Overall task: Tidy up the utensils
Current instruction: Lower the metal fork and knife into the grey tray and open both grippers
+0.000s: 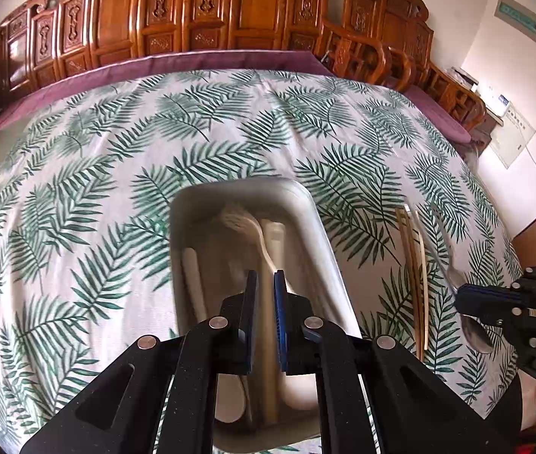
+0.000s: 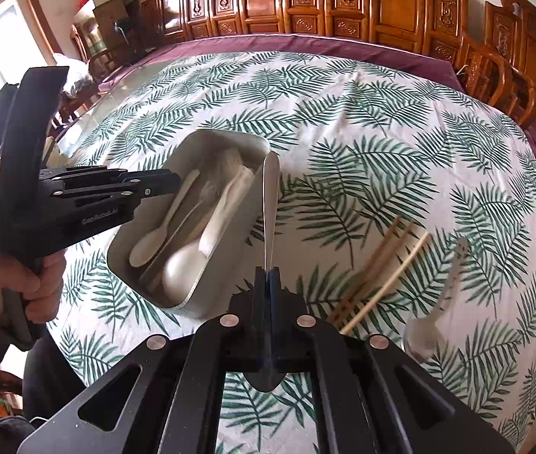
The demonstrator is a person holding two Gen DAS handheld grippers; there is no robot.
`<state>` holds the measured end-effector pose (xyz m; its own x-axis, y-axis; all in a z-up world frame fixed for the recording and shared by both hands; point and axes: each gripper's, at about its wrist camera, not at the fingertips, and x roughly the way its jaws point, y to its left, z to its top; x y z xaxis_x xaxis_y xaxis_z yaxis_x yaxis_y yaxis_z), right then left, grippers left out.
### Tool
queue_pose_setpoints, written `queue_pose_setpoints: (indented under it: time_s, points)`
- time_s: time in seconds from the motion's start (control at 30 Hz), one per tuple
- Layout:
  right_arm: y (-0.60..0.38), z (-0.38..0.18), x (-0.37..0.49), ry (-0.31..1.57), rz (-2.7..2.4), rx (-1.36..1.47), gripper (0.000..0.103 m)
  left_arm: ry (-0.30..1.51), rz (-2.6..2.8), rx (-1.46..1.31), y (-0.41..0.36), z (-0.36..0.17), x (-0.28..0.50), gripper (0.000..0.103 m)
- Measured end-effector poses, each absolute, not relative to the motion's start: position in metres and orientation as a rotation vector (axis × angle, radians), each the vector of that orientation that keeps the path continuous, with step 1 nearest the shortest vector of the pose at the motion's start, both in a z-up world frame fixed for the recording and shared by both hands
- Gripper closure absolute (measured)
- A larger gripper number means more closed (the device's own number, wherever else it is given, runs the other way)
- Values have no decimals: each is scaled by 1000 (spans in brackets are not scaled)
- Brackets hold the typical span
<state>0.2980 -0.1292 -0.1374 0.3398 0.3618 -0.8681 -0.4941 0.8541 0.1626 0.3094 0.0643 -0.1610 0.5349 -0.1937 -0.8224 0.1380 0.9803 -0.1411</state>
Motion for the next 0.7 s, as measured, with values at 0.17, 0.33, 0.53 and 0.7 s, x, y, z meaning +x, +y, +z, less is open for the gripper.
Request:
queue_pose_setpoints:
  time_s: [0.17, 0.33, 0.53, 0.7]
  points:
    - [-107, -139, 304, 1088, 584, -123, 100, 948, -180, -56, 78, -147, 297, 96]
    - [-80, -144, 309, 1094, 613, -103, 100, 921, -165, -60, 95, -138, 282, 96]
    - [-53, -157, 316, 1111, 636, -58, 100, 895, -141, -53, 109, -130, 262, 95]
    - [-41, -168, 321, 1130, 639, -37, 100, 888, -137, -41, 116, -125, 249, 95]
